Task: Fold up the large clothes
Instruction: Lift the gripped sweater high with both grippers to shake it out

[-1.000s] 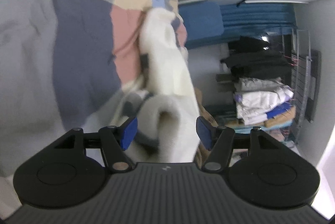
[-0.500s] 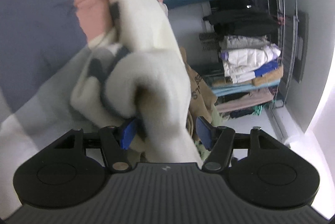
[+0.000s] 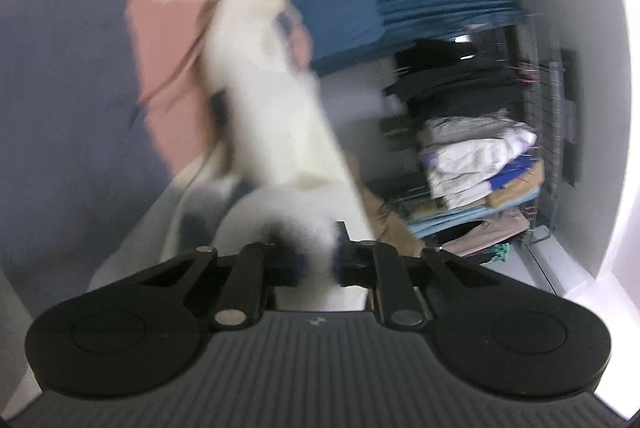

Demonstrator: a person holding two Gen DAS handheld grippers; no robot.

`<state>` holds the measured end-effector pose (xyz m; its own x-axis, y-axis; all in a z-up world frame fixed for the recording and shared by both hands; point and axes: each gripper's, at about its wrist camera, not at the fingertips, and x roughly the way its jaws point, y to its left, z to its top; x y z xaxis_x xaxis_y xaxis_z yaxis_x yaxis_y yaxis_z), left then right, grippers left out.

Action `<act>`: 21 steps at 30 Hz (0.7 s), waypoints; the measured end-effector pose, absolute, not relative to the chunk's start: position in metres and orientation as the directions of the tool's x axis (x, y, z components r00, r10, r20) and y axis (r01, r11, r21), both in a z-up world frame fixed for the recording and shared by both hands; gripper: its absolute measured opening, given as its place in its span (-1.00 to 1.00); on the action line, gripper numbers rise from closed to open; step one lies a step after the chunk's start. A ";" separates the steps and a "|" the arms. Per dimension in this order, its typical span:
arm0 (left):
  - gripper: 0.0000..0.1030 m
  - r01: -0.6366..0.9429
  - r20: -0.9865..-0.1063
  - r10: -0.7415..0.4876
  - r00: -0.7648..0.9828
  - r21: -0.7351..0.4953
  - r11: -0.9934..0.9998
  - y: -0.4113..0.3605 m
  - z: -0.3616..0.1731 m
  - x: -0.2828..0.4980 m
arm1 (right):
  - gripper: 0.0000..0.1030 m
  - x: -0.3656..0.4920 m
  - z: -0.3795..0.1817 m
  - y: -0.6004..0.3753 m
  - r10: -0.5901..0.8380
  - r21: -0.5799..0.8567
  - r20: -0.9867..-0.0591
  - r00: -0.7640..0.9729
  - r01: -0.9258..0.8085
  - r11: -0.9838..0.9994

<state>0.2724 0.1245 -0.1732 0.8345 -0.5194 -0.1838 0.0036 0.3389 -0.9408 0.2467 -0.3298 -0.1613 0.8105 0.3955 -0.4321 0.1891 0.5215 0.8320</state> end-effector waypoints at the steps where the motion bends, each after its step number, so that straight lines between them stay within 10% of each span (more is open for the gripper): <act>1: -0.72 0.037 -0.152 -0.513 0.845 -0.940 0.340 0.125 -0.167 0.269 | -0.54 0.246 -0.159 -0.331 0.393 0.832 -0.418 0.819 0.171 0.528; 9: -0.74 0.196 -0.037 -0.492 0.870 -0.889 0.414 0.128 -0.116 0.210 | -0.70 0.191 -0.094 -0.326 0.402 0.773 -0.164 0.901 -0.135 0.620; 21: -0.75 0.320 0.070 -0.420 0.905 -0.762 0.562 0.148 -0.011 0.114 | -0.73 0.143 0.019 -0.312 0.450 0.579 -0.022 0.893 -0.356 0.734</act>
<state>0.1141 0.1478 -0.0111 0.9048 -0.4200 0.0704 0.3204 0.5624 -0.7623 0.1433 -0.3117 0.0190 0.8925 0.4504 -0.0225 -0.3556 0.7335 0.5792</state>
